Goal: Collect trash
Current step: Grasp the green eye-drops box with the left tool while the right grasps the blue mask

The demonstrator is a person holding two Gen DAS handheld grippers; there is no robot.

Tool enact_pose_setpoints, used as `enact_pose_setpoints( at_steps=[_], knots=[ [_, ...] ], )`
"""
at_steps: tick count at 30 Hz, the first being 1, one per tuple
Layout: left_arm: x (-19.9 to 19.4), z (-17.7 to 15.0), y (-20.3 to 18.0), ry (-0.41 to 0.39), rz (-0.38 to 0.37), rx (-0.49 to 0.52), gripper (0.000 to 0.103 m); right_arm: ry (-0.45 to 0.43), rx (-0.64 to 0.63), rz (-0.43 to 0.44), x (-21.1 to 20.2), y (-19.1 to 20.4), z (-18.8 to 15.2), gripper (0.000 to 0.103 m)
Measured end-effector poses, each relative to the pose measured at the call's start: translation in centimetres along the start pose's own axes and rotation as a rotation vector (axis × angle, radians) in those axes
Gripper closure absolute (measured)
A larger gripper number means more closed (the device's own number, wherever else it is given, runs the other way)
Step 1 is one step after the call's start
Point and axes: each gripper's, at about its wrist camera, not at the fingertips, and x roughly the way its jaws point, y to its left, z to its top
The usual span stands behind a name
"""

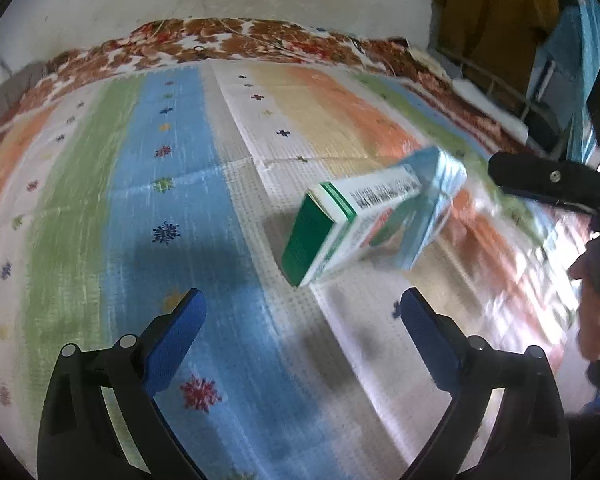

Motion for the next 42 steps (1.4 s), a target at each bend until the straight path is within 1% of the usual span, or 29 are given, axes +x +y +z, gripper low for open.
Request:
enact_pose_setpoints(
  at_steps=[2,5,7,9,11,12,13,14,15,16,17,18,19,20,21,22,23,25,27,29,32,33,34,35,37,40,42],
  knots=[
    [0.3,0.2,0.2,-0.016,-0.005,-0.013,0.008,0.01,0.001,0.01,0.6,-0.1,0.4,0.009],
    [1.1,0.6,-0.7,-0.007,-0.025,0.047,0.008,0.038,-0.009,0.025,2.0,0.0,0.8,0.009],
    [1.7,1.0,-1.0,-0.002,-0.032,0.08,0.008,0.047,-0.005,0.02,2.6,-0.1,0.9,0.009],
    [2.2,1.6,-0.9,-0.013,-0.052,0.074,0.008,0.053,0.012,0.008,3.2,-0.6,0.7,0.009],
    [2.7,2.1,-0.9,-0.019,-0.086,0.07,0.008,0.069,0.042,0.03,4.0,-1.2,0.7,0.01],
    [3.0,2.5,-1.1,-0.025,-0.091,0.093,0.008,0.073,0.052,0.04,4.3,-1.4,0.7,0.012],
    [3.3,2.8,-1.3,-0.031,-0.094,0.112,0.008,0.079,0.059,0.05,4.7,-1.7,0.7,0.018],
    [3.5,3.0,-1.4,-0.034,-0.103,0.126,0.011,0.079,0.058,0.072,4.9,-1.9,0.7,0.022],
    [3.9,3.3,-1.5,-0.032,-0.12,0.135,0.013,0.078,0.053,0.093,5.1,-2.0,0.6,0.024],
    [4.1,3.4,-1.6,-0.027,-0.146,0.134,0.022,0.078,0.046,0.096,5.2,-2.2,0.6,0.029],
    [4.3,3.4,-1.5,-0.023,-0.175,0.123,0.034,0.075,0.034,0.1,5.4,-2.4,0.5,0.032],
    [4.5,3.3,-1.5,-0.022,-0.191,0.112,0.037,0.072,0.032,0.111,5.4,-2.5,0.5,0.033],
    [4.6,3.1,-1.4,-0.022,-0.195,0.098,0.041,0.069,0.034,0.117,5.4,-2.7,0.5,0.038],
    [4.6,2.9,-1.4,-0.019,-0.211,0.085,0.049,0.064,0.04,0.122,5.3,-2.9,0.5,0.045],
    [4.7,2.6,-1.4,-0.007,-0.249,0.066,0.053,0.057,0.054,0.126,5.0,-3.1,0.6,0.049],
    [4.7,2.3,-1.5,-0.005,-0.263,0.056,0.061,0.054,0.068,0.127,4.8,-3.2,0.6,0.056],
    [4.5,2.0,-1.8,-0.009,-0.26,0.06,0.068,0.055,0.077,0.123,4.7,-3.2,0.6,0.063],
    [4.0,1.7,-2.1,-0.01,-0.237,0.076,0.075,0.06,0.063,0.112,4.3,-2.8,0.7,0.07],
    [3.1,1.5,-2.2,-0.006,-0.197,0.087,0.076,0.057,0.031,0.09,3.6,-2.3,0.5,0.075],
    [1.6,1.6,-1.8,-0.016,-0.161,0.07,0.081,0.06,0.007,0.069,3.0,-1.9,0.3,0.081],
    [-0.1,2.3,-1.2,-0.016,-0.099,0.042,0.081,0.066,-0.021,0.053,2.0,-1.5,0.0,0.086],
    [-0.7,2.5,-1.2,-0.007,-0.063,0.034,0.081,0.069,-0.037,0.043,1.6,-1.2,-0.2,0.087],
    [-1.2,2.7,-1.2,0.001,-0.029,0.03,0.081,0.069,-0.05,0.034,1.2,-1.0,-0.3,0.091],
    [-1.7,2.8,-1.4,0.003,0.018,0.032,0.081,0.07,-0.069,0.017,0.5,-0.7,-0.5,0.093],
    [-2.8,3.3,-1.8,-0.005,0.091,0.03,0.081,0.076,-0.092,0.003,-0.5,-0.2,-1.0,0.094],
    [-4.5,3.7,-2.5,-0.003,0.127,0.007,0.081,0.08,-0.157,-0.023,-2.5,1.0,-1.8,0.094],
    [-5.4,3.4,-3.3,0.01,0.149,-0.004,0.081,0.082,-0.194,-0.034,-3.7,1.6,-2.1,0.098]
  ],
)
